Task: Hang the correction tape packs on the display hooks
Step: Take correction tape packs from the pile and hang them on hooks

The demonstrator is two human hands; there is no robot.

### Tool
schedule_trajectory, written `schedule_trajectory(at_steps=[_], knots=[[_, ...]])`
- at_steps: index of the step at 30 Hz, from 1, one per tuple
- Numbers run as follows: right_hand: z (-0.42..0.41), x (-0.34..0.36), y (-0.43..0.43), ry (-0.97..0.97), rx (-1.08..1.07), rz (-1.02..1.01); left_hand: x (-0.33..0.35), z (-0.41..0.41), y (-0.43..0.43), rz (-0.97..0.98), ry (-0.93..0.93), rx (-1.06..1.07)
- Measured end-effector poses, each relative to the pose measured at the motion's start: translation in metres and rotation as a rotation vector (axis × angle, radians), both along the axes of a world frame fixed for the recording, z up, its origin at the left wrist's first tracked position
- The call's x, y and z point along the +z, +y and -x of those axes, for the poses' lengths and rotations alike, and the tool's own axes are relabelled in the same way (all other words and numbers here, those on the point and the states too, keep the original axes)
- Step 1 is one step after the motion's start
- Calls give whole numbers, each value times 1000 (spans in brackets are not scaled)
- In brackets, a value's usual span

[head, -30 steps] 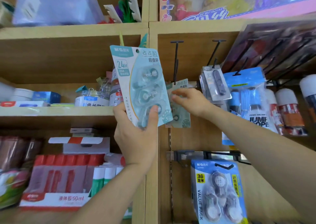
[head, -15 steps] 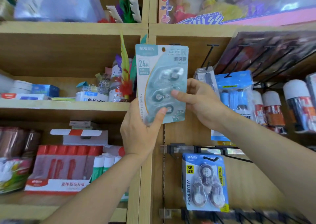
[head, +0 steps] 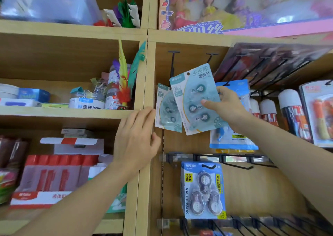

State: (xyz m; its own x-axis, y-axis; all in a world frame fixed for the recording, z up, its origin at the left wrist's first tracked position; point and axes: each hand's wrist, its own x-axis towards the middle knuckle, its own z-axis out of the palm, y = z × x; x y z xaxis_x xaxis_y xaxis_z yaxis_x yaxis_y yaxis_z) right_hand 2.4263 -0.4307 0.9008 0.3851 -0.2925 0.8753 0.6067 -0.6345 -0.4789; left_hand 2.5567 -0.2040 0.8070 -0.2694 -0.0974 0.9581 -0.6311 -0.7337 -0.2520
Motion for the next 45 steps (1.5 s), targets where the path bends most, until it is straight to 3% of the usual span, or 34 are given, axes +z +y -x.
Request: schedule_trajectory(at_steps=[29,36,39,42,45], knots=[[-67,32,24,-212,24,-3,-8,-8,0,86,12,-116],[-81,29,17,-109,-48,-8,-8,-7,0,84,18,-127],[-87,24,15,-177,-285,174,-9,-7,0,84,22,-127],[-89,13,14,-349,-598,467,-9,-8,0,93,17,-125],[-92,5,11,-371,-909,815,-9,-8,0,99,10,-144]])
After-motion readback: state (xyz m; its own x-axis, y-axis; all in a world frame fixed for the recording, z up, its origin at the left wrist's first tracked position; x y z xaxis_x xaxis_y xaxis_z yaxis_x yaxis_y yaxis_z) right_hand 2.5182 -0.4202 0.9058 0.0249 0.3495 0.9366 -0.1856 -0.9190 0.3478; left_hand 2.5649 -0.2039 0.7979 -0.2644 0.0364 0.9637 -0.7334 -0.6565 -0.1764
